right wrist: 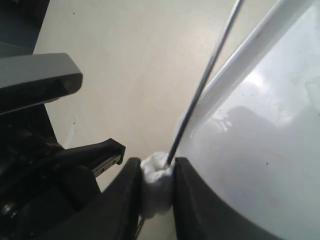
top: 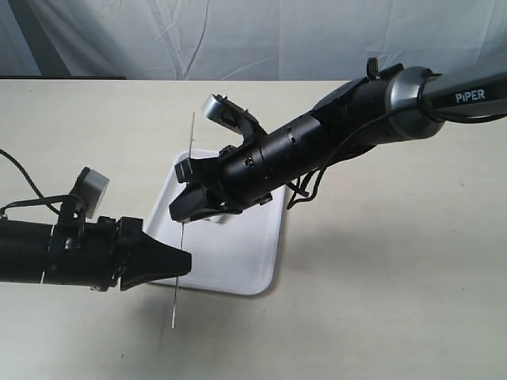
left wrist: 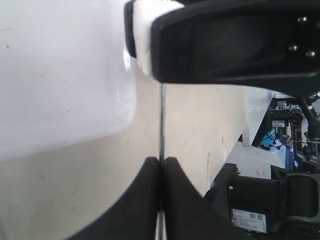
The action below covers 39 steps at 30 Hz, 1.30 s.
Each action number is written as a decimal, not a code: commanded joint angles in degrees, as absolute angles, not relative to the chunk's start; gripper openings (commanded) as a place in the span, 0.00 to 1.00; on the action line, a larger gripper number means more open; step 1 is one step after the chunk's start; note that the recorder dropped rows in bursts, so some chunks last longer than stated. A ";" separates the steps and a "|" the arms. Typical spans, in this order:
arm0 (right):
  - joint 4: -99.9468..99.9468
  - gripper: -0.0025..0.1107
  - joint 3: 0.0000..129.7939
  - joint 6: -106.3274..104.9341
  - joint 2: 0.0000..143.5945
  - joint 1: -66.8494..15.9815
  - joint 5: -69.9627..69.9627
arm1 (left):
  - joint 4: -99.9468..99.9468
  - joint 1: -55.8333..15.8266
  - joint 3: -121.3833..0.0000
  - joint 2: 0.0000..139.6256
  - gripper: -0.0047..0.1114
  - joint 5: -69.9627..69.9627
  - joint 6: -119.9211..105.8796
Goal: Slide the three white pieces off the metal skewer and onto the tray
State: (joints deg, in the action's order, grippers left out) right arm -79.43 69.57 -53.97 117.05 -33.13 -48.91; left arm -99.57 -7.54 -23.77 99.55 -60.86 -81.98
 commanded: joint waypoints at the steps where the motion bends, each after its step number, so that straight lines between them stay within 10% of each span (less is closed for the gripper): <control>1: -78.71 0.20 69.75 -54.30 116.88 -33.12 -46.40 | -99.95 -7.50 -20.86 99.17 0.04 -62.93 -84.14; 19: -71.72 0.21 75.09 -53.90 116.88 -32.00 -31.21 | -99.95 -7.50 0.00 99.17 0.04 -69.96 -99.64; 23: -66.83 0.43 75.09 -50.44 116.88 -32.00 -33.33 | -99.95 -7.50 0.00 99.17 0.04 -69.96 -100.65; 39: -55.86 0.46 75.09 -46.23 102.40 -32.00 -40.99 | -99.95 -7.50 -27.87 99.27 0.04 -45.93 -74.20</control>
State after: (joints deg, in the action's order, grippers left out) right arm -57.07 74.82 -46.19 104.68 -32.11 -35.98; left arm -99.65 -7.49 -25.33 99.43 -48.85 -76.28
